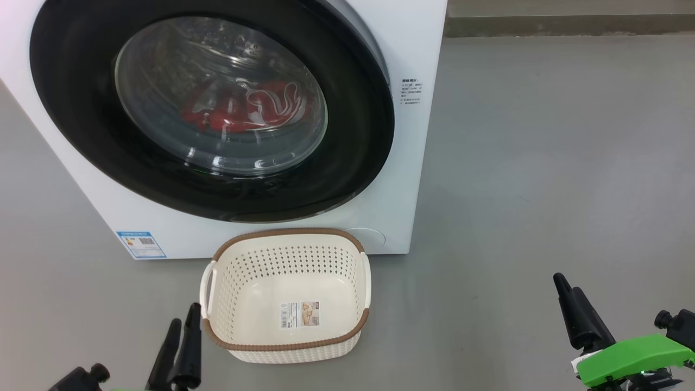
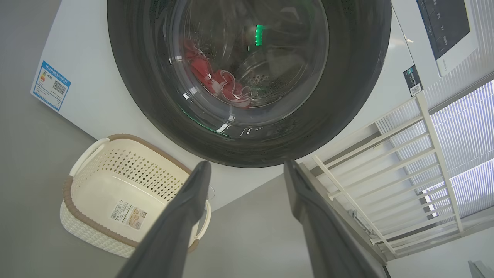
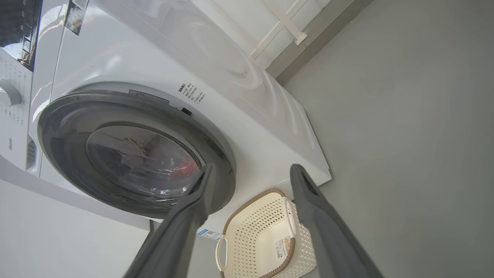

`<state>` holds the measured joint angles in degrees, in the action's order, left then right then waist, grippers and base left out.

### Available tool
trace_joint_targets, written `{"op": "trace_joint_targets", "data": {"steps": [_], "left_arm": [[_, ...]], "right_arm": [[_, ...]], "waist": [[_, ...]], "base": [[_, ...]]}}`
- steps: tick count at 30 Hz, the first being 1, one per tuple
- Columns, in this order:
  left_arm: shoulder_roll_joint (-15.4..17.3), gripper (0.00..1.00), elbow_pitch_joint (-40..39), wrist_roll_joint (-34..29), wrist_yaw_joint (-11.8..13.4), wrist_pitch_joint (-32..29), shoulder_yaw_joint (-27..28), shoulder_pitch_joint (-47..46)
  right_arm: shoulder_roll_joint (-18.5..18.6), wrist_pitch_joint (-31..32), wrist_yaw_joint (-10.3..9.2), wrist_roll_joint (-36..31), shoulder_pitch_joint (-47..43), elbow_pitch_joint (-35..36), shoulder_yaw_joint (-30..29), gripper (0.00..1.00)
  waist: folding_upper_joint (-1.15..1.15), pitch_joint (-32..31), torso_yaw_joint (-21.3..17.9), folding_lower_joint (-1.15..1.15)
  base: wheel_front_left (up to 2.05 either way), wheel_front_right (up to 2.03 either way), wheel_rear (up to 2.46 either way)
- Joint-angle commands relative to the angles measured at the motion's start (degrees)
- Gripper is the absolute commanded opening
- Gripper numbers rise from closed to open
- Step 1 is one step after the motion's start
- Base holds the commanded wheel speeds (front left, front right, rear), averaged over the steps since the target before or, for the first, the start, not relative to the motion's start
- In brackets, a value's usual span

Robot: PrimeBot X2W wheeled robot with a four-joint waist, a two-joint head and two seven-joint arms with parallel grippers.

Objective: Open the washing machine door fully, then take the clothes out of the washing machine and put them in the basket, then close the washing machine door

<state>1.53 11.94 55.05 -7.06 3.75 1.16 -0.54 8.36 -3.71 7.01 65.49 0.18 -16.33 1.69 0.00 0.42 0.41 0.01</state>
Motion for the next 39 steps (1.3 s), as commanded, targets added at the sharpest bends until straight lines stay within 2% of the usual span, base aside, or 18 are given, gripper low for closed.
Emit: {"op": "trace_joint_targets", "data": {"steps": [1, 19, 39], "left_arm": [[0.9, 1.0, -1.7, -2.6, -0.2, 1.0, 0.5, -0.3], [1.0, 1.0, -3.4, -18.7, -0.2, 4.0, 1.2, 0.0], [1.1, 1.0, -5.7, -31.4, 0.5, 7.2, -0.1, 0.9]], "right_arm": [[1.6, -0.9, 0.25, -2.5, 0.4, 1.7, 0.8, 1.0], [2.5, -4.0, 0.31, -15.8, -0.6, 3.0, 0.2, 1.0], [3.7, -7.2, 0.38, -27.6, -1.6, 4.1, 0.7, 1.0]], "waist": [[0.0, 0.0, 0.0, -0.01], [0.0, 0.1, 0.0, -0.01], [0.0, 0.1, 0.2, -0.01]], "base": [[0.0, 0.0, 0.0], [0.0, 0.0, 0.0], [0.0, 0.0, 0.0]]}}
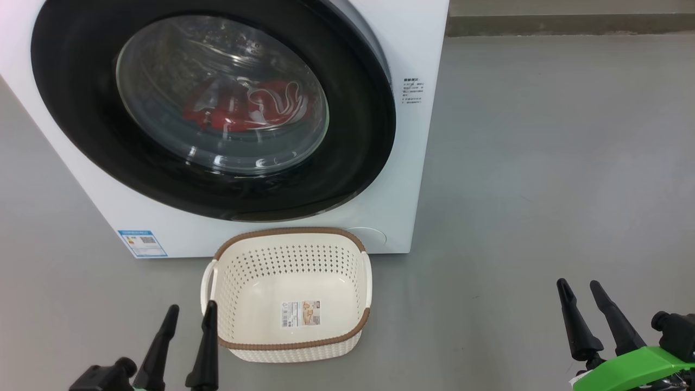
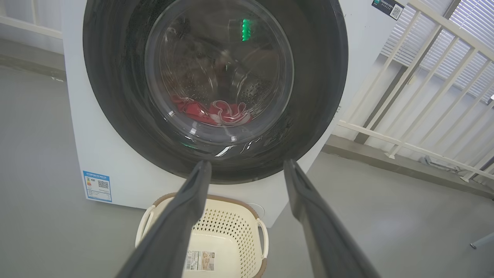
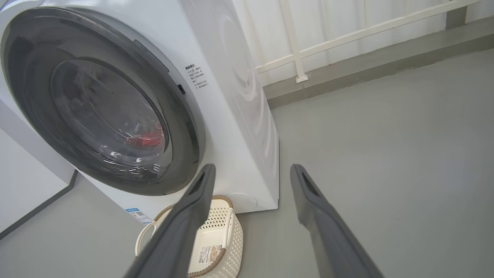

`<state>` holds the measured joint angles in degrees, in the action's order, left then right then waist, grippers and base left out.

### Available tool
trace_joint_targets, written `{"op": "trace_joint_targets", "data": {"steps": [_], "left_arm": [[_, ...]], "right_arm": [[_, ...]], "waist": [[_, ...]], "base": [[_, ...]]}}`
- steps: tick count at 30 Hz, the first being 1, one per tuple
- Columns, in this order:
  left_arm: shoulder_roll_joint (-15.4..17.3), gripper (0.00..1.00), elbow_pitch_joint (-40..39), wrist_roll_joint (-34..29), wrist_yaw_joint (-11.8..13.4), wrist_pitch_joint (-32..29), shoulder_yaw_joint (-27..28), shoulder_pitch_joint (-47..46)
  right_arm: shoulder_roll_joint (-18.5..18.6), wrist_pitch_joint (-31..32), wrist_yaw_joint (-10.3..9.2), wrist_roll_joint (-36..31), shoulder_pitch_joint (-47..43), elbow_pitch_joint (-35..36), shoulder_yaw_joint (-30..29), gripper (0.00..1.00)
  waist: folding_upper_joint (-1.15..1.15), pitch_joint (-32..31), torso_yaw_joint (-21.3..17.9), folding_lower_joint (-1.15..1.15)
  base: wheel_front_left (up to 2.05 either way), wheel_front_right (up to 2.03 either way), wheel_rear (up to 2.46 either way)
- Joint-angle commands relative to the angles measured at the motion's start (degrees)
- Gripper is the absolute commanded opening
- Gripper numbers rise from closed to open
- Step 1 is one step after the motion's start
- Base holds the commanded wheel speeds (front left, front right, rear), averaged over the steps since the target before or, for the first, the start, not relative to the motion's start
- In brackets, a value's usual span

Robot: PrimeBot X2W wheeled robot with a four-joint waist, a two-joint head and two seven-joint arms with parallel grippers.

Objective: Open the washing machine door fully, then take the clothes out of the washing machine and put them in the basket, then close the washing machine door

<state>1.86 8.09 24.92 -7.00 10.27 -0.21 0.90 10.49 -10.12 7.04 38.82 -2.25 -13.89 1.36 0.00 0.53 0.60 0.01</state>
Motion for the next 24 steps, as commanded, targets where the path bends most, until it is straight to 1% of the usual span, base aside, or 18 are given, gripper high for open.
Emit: {"op": "trace_joint_targets", "data": {"steps": [1, 11, 24], "left_arm": [[0.8, 1.0, -1.9, -1.9, 0.4, 0.8, 1.2, -0.5], [0.9, 1.0, -2.5, -8.1, 0.5, 2.5, 0.8, -0.1], [1.0, 1.0, -0.1, -14.9, 0.4, 4.7, 0.1, 0.1]], "right_arm": [[1.6, -0.9, 0.37, -1.5, 0.7, 1.7, 1.1, 1.0], [2.3, -2.6, 0.4, -6.7, 0.1, 1.8, 1.7, 1.0], [2.4, -4.8, 0.45, -13.1, -1.2, 1.7, 1.3, 1.0]], "waist": [[0.0, 0.0, 0.0, 0.0], [0.0, 0.2, 0.1, 0.0], [0.0, 0.3, -0.1, 0.0]], "base": [[0.0, 0.0, 0.0], [0.0, 0.0, 0.0], [0.0, 0.0, 0.0]]}}
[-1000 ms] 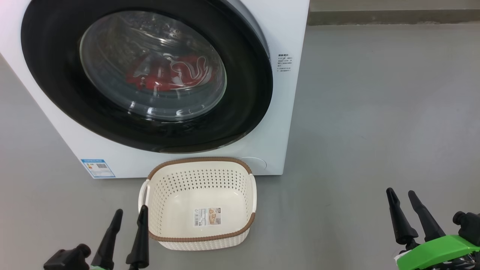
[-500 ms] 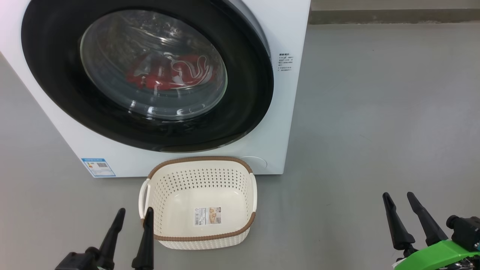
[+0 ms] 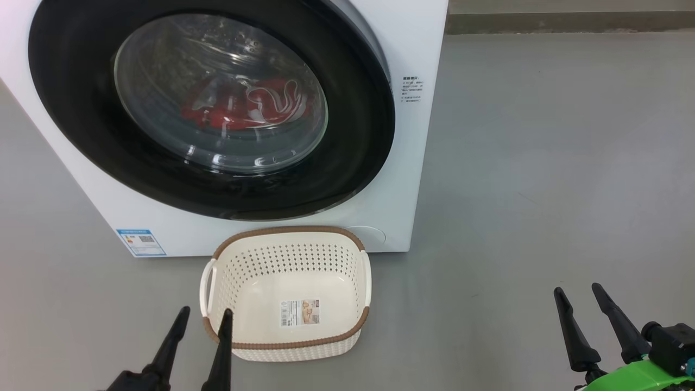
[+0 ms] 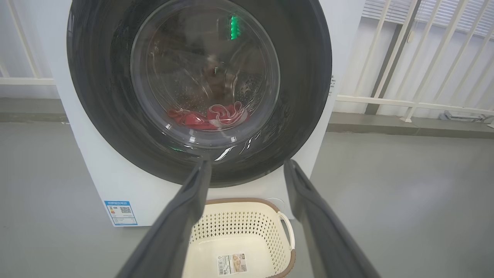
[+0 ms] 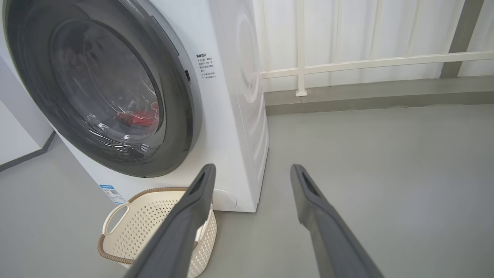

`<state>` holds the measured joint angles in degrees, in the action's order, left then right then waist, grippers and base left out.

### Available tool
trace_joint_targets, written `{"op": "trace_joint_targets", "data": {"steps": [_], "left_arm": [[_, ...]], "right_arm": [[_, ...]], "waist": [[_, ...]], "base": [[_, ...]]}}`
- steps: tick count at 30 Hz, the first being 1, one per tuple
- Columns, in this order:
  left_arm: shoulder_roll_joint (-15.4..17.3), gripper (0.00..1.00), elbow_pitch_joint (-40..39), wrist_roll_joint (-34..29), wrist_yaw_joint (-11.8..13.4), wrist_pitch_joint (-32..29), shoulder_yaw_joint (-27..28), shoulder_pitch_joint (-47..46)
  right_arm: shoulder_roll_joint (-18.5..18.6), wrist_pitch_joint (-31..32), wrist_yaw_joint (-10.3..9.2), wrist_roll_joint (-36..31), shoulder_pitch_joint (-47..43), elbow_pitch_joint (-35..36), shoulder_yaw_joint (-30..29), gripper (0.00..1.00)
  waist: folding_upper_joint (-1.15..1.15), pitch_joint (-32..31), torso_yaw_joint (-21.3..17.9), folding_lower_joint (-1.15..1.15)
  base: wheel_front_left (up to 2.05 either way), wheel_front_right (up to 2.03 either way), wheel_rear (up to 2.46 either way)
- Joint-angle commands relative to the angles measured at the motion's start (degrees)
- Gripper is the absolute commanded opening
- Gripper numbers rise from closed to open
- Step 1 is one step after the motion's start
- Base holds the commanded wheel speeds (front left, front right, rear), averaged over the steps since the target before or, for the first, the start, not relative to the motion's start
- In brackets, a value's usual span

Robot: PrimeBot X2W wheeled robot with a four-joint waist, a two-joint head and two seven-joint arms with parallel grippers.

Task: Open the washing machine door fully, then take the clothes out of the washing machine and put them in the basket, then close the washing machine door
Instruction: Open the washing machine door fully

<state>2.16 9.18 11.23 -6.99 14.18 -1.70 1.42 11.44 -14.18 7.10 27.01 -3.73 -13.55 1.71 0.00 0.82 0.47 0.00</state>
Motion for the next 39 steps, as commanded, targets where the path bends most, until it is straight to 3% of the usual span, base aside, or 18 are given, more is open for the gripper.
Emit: {"op": "trace_joint_targets", "data": {"steps": [1, 15, 16, 17, 18, 19, 39], "left_arm": [[0.7, 1.0, -0.7, -1.1, 0.4, 0.8, 1.6, -0.4], [0.7, 1.0, -0.3, -0.4, 0.1, 0.8, 2.0, -0.5], [0.7, 1.0, -0.3, -0.2, 0.1, 0.8, 2.0, -0.6], [0.7, 1.0, -0.4, -0.1, 0.1, 0.8, 1.9, -0.6], [0.7, 1.0, -0.4, -0.1, 0.1, 0.8, 1.9, -0.6], [0.7, 1.0, -0.5, 0.0, 0.1, 0.8, 1.9, -0.7], [0.7, 1.0, -1.8, 2.6, 1.0, 0.8, -1.4, -6.0]], "right_arm": [[1.4, -0.8, 0.39, -1.4, 0.2, 1.3, 0.8, 1.0], [0.4, -0.8, 0.39, -0.4, 0.2, 1.7, 0.1, 1.0], [0.2, -0.8, 0.39, -0.1, 0.6, 1.8, 0.0, 0.44], [-0.1, -0.8, 0.39, 0.3, 1.0, 2.0, 0.0, 0.15], [-0.1, -0.8, 0.39, 0.3, 1.0, 2.0, 0.0, 0.15], [-0.3, -0.8, 0.39, 0.7, 1.5, 2.1, 0.0, 0.0], [-1.1, -0.8, 0.39, 9.2, 26.5, 0.7, 4.5, 0.0]], "waist": [[0.0, 0.0, 0.0, 0.0], [0.0, 0.1, 0.0, 0.0], [0.0, 0.4, 0.0, 0.0], [0.0, 0.6, 0.0, 0.0], [0.0, 0.6, 0.0, 0.0], [0.0, 0.8, 0.0, 0.0], [0.0, 8.4, 3.2, 0.0]], "base": [[0.0, 0.0, 0.0], [0.0, 0.0, 0.0], [0.0, 0.0, 0.0], [0.0, 0.0, 0.0], [0.0, 0.0, 0.0], [0.0, 0.0, 0.0], [0.0, 0.0, 0.0]]}}
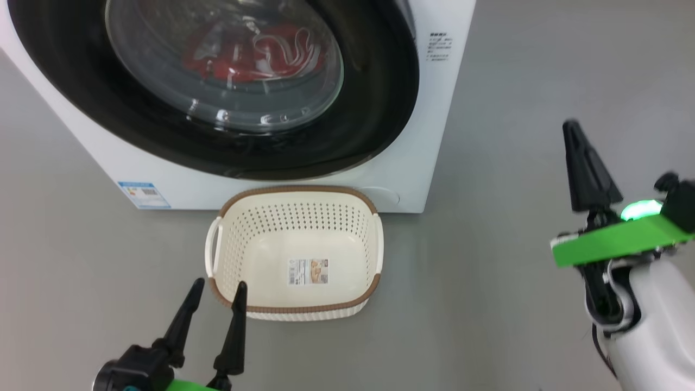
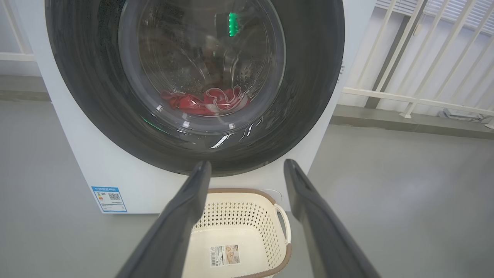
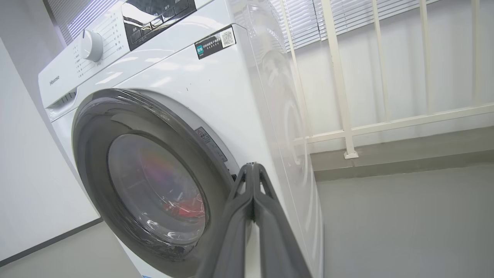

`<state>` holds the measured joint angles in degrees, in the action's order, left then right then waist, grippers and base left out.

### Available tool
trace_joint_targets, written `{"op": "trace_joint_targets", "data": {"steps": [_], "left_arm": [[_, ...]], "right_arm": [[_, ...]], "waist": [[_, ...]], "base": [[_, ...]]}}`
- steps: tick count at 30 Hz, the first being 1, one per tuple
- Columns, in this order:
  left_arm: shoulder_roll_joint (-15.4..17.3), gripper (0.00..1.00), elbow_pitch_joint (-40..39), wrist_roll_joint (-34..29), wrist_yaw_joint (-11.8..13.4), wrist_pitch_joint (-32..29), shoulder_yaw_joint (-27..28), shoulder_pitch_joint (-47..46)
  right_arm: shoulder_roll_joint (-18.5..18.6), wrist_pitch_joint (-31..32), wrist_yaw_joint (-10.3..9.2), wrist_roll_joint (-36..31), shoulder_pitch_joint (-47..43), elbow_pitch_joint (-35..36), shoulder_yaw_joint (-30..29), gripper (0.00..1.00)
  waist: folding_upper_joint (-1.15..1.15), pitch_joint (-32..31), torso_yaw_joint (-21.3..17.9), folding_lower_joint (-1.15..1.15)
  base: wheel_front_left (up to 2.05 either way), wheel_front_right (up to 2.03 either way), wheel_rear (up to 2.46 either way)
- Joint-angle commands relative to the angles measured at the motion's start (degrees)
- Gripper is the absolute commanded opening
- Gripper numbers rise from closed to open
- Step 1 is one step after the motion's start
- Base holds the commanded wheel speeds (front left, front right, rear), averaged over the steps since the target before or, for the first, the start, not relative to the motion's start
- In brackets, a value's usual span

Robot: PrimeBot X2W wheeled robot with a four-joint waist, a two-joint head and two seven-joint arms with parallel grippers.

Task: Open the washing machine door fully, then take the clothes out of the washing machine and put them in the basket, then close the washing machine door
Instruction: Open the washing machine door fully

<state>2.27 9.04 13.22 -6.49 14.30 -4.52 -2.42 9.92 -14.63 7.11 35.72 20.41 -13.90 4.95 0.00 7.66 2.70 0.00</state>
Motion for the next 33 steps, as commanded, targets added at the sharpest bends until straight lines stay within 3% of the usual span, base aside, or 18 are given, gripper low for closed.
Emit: {"op": "trace_joint_targets", "data": {"steps": [1, 19, 25, 33], "left_arm": [[0.6, 1.0, -1.7, 0.7, 0.5, 0.7, 1.2, -2.5], [0.6, 1.0, -1.9, 3.3, 0.9, 0.7, -2.5, -9.4], [0.6, 1.0, -1.8, 4.1, 0.9, 0.7, -3.8, -11.1], [0.6, 1.0, -1.4, 4.9, 0.9, 0.7, -5.4, -12.6]], "right_arm": [[0.5, -0.4, 0.37, 0.9, 3.7, 0.7, 1.4, 0.0], [6.3, -0.4, 0.37, 13.0, 25.8, -6.8, 12.0, 0.0], [8.6, 1.2, 0.37, 22.1, 32.3, -9.8, 17.6, 0.0], [12.0, 9.9, 0.37, 36.3, 38.4, -11.0, 22.4, 0.0]], "waist": [[0.0, 2.1, 1.3, 0.0], [0.0, 11.6, 5.5, 0.0], [0.0, 13.7, 6.9, 0.0], [0.0, 15.9, 8.8, 0.0]], "base": [[0.0, 0.0, 0.0], [0.0, 0.0, 0.0], [0.0, 0.0, 0.0], [0.0, 0.0, 0.0]]}}
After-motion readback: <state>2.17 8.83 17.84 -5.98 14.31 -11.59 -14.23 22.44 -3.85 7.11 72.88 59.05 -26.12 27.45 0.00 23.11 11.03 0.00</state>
